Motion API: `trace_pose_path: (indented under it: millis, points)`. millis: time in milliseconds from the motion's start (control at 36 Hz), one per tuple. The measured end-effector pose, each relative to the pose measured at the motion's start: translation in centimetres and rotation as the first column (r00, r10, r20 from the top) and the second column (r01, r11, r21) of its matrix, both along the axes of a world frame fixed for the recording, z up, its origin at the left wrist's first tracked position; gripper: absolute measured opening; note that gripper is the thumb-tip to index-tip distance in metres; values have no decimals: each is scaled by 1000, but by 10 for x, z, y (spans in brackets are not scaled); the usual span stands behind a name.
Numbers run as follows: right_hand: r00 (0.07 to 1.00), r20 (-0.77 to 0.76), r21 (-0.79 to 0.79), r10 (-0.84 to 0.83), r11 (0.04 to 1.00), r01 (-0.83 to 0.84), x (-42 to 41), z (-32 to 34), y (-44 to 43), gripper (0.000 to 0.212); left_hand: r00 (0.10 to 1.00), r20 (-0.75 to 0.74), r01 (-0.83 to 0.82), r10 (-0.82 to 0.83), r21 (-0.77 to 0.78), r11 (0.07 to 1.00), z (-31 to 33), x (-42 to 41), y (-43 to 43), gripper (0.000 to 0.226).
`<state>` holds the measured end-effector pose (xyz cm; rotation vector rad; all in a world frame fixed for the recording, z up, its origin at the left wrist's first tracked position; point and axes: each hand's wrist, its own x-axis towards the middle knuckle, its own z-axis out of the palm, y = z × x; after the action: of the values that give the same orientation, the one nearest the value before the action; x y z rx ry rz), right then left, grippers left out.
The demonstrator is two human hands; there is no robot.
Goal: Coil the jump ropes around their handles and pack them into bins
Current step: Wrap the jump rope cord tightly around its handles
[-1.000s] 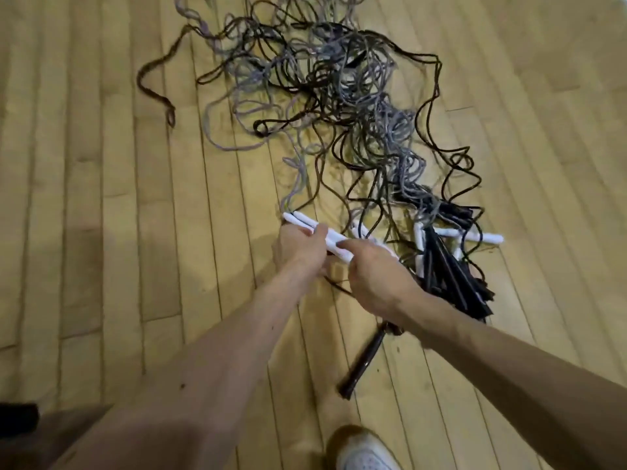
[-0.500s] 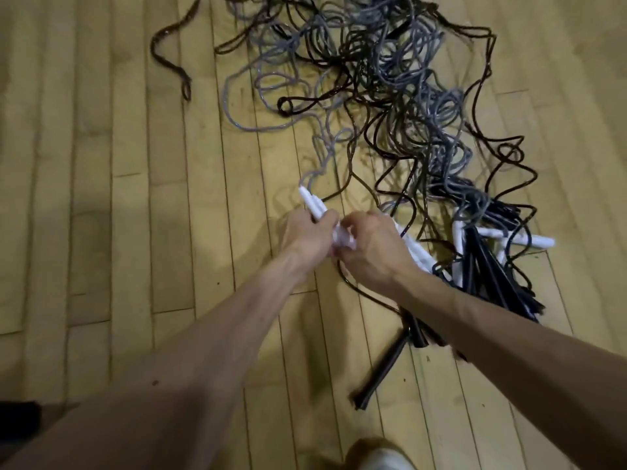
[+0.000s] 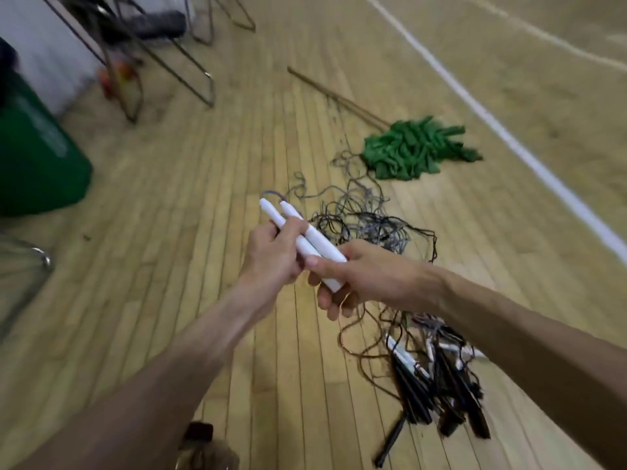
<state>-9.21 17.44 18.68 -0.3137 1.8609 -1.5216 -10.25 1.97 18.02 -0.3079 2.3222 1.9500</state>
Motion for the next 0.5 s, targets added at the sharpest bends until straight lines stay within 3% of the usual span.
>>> trace_pose_path:
  millis: [167,278,500]
  points:
    - [988,-157,-95,7,995,-22,64,184,-3,29,967,-253,16,-21,-21,1000,188,66,-5,30]
    - [962,-274,-127,-8,991,-28,123,291,0,27,921,-385,13,-58,-119,993,297,120,-4,32]
    - [910,-408,-261,-69,964,-44,238,417,6,28,807,-566,84,-166,-169,982,434,226,7,42]
